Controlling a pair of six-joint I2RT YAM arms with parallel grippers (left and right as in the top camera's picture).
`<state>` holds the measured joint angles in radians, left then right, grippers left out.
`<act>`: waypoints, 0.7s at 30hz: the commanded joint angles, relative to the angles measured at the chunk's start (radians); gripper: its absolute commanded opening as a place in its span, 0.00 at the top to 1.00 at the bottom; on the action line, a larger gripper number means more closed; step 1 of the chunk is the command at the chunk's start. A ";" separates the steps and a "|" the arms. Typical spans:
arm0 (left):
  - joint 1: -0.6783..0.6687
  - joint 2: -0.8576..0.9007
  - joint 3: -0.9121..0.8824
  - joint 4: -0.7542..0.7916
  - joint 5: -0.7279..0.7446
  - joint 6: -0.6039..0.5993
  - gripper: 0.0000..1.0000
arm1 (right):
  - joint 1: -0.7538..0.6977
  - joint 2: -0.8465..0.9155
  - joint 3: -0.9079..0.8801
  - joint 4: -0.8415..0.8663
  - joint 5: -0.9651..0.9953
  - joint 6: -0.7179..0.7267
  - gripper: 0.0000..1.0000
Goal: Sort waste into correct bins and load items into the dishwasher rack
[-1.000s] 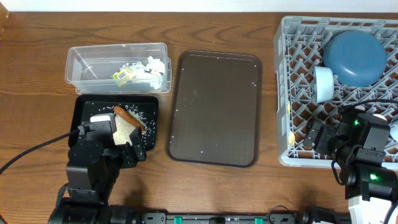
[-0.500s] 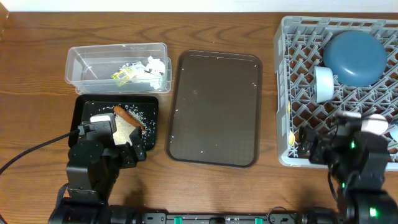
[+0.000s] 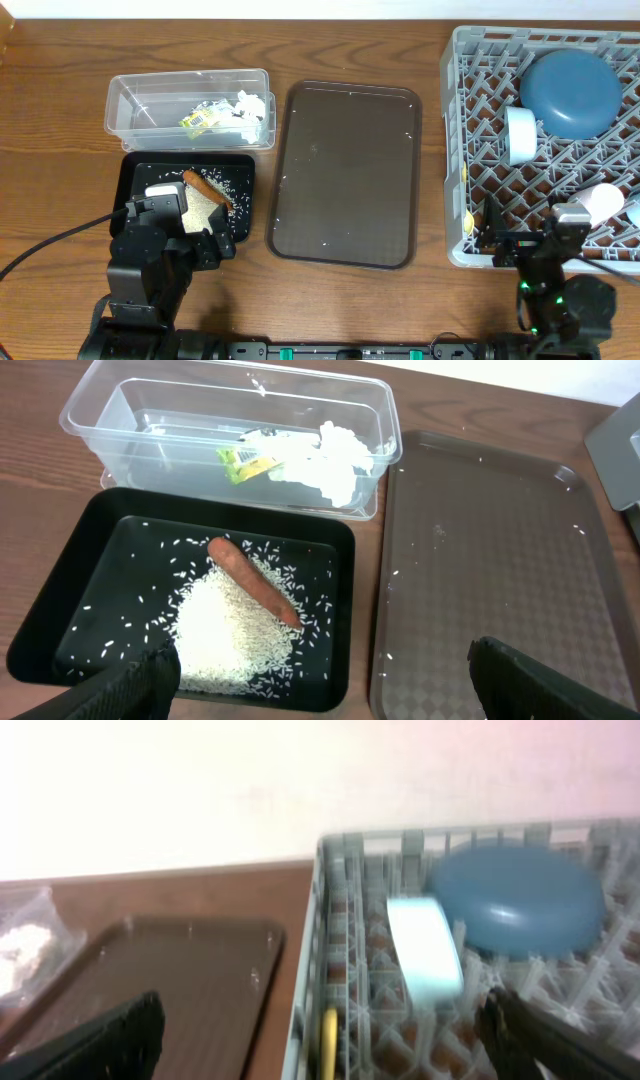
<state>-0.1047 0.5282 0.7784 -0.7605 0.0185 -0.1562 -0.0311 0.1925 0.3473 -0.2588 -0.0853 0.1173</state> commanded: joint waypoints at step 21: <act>0.005 -0.001 -0.002 -0.002 -0.011 0.006 0.06 | 0.008 -0.188 -0.342 0.184 0.082 -0.072 0.01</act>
<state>-0.1047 0.5282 0.7784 -0.7612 0.0185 -0.1562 -0.0311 0.0132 0.0074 -0.0711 -0.0139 0.0628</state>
